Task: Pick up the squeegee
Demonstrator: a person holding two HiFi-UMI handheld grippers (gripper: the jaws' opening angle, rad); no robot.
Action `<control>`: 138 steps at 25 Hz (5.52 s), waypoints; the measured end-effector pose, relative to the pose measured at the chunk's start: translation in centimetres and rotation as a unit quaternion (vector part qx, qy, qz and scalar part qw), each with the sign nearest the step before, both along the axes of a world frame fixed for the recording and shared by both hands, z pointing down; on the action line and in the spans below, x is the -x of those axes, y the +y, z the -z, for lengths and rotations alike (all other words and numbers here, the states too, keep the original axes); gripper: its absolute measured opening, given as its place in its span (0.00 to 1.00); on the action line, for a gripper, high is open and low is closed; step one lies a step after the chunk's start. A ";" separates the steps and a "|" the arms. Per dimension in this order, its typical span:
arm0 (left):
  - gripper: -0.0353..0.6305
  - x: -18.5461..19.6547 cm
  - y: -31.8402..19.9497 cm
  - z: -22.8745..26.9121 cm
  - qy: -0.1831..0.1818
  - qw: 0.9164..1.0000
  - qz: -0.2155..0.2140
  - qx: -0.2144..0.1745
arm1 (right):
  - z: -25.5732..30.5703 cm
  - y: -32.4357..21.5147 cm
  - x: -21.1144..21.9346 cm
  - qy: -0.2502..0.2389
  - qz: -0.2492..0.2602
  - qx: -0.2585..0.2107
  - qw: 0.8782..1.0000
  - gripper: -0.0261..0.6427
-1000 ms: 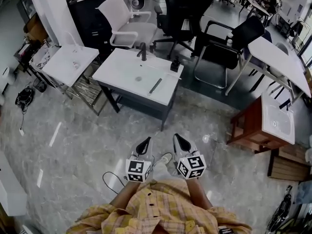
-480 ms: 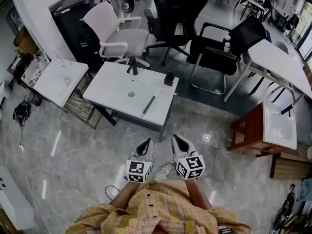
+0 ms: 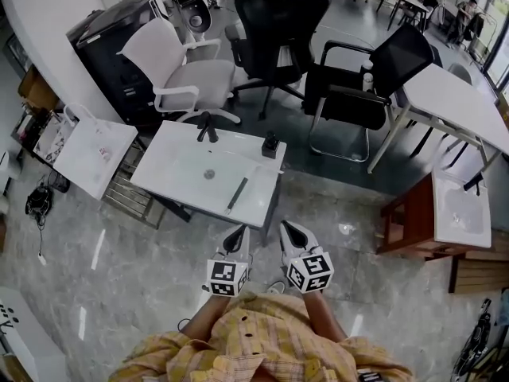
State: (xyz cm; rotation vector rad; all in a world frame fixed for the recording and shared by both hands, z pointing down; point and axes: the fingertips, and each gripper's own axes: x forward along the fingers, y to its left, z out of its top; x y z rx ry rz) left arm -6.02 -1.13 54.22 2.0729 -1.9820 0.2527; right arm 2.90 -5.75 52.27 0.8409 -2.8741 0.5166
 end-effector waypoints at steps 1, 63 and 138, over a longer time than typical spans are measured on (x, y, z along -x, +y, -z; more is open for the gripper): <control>0.05 0.0 -0.4 0.0 -0.001 1.000 0.000 0.000 | 0.1 -0.4 0.0 -0.001 -0.001 0.000 1.000 0.03; 0.08 10.3 -19.5 -14.6 -0.020 0.984 -0.115 0.137 | -11.3 -15.7 10.3 0.063 -0.128 0.117 0.983 0.04; 0.18 10.1 -24.1 -14.1 0.014 0.986 -0.061 0.155 | -6.4 -14.6 6.6 0.056 -0.155 0.070 0.984 0.04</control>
